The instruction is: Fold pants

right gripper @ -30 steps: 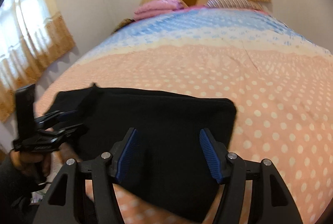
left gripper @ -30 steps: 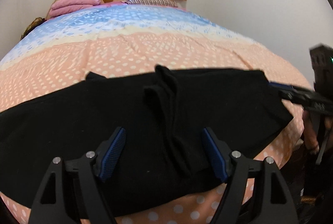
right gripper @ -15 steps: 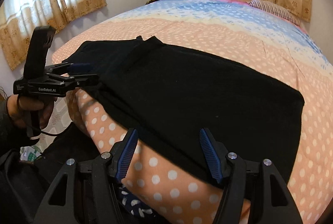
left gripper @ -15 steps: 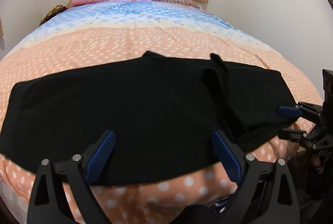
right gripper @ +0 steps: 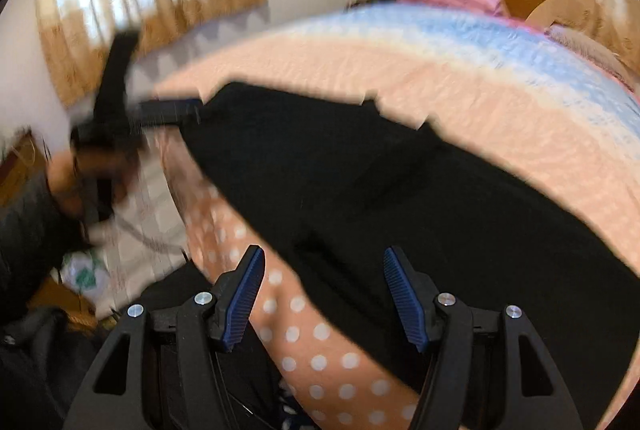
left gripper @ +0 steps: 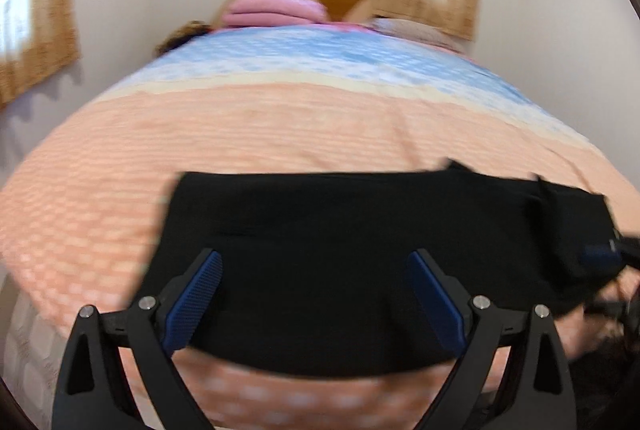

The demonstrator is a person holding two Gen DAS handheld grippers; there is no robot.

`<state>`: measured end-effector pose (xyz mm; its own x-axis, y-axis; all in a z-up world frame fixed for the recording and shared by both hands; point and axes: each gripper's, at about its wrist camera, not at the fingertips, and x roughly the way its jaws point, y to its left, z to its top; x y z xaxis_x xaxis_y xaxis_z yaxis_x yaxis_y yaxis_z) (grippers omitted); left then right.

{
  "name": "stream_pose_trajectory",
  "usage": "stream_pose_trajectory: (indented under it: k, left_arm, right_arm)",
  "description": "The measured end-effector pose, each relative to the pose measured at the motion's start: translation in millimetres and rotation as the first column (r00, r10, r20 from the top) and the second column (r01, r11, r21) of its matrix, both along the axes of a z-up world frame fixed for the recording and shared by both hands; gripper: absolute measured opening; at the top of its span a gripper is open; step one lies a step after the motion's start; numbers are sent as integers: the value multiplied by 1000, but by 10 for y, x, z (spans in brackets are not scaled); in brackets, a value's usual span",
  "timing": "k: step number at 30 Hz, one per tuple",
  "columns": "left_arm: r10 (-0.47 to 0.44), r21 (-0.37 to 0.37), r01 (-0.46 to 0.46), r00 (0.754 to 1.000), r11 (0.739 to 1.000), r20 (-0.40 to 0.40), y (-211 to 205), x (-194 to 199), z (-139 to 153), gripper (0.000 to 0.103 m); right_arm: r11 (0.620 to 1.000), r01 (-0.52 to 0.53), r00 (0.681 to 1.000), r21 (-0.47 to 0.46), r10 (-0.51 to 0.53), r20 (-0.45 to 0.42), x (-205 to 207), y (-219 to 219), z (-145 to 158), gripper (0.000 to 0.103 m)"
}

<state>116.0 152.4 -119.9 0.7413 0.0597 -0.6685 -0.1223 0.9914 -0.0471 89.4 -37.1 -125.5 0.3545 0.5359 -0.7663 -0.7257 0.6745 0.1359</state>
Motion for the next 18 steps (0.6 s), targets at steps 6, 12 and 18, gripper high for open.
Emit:
stream_pose_trajectory:
  k: [6, 12, 18]
  left_arm:
    - [155, -51, -155, 988, 987, -17, 686, -21, -183, 97]
    - [157, -197, -160, 987, 967, -29, 890, 52, -374, 97]
    - [121, -192, -121, 993, 974, -11, 853, 59, -369, 84]
  right_arm:
    - [998, -35, 994, -57, 40, 101, -174, 93, -7, 66]
    - [998, -5, 996, 59, 0, 85, -199, -94, 125, 66]
    - [995, 51, 996, 83, -57, 71, -178, -193, 93, 66]
